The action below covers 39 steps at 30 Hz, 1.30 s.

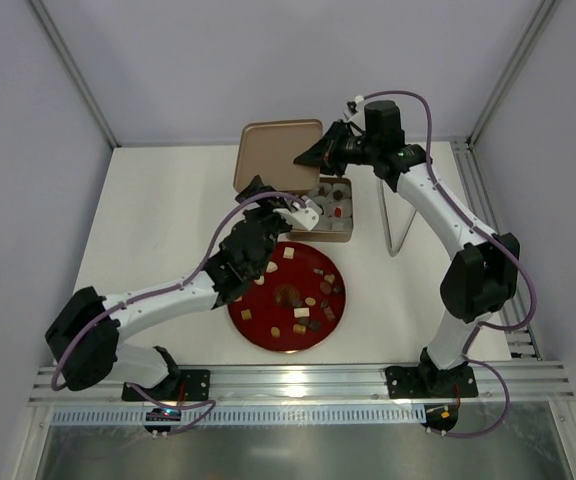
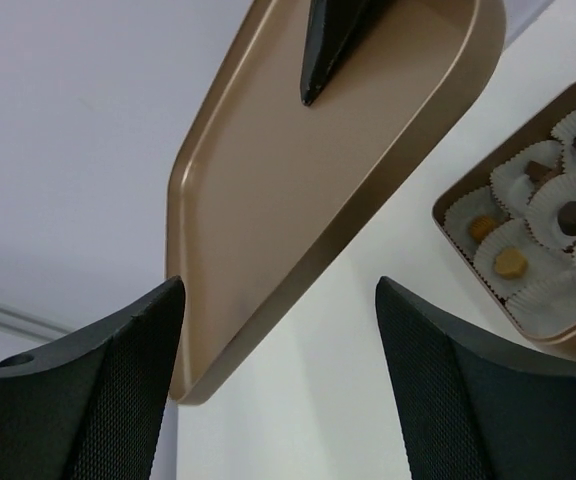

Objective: Pack the chocolate

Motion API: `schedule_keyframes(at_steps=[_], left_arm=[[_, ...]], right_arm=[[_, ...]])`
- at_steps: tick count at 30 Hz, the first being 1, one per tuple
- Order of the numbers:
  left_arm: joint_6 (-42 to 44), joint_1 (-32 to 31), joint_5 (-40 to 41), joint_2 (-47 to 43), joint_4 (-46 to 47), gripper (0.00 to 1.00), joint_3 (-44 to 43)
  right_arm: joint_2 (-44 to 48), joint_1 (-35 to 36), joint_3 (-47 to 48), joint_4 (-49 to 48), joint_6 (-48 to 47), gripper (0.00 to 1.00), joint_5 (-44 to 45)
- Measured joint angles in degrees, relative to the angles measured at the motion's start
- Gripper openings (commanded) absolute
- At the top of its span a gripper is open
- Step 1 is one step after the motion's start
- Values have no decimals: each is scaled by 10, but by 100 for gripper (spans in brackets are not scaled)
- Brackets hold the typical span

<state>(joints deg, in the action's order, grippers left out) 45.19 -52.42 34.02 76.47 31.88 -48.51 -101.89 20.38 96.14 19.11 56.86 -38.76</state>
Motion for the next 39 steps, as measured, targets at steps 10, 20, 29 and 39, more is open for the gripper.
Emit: schedule_keyframes(at_steps=[10,20,29,39], left_arm=[[118,0,16,82,94,65,-19],[201,0,13,112,125,50,-36],[244,4,9,141,143,22,-48],[284,4,4,153,152,0,-60]], right_arm=[[30,0,-14,33,-24,4,7],[30,0,-19,61,-42,4,21],[39,5,-24,66,-44,4,24],[66,4,-36,50,-50,20,37]])
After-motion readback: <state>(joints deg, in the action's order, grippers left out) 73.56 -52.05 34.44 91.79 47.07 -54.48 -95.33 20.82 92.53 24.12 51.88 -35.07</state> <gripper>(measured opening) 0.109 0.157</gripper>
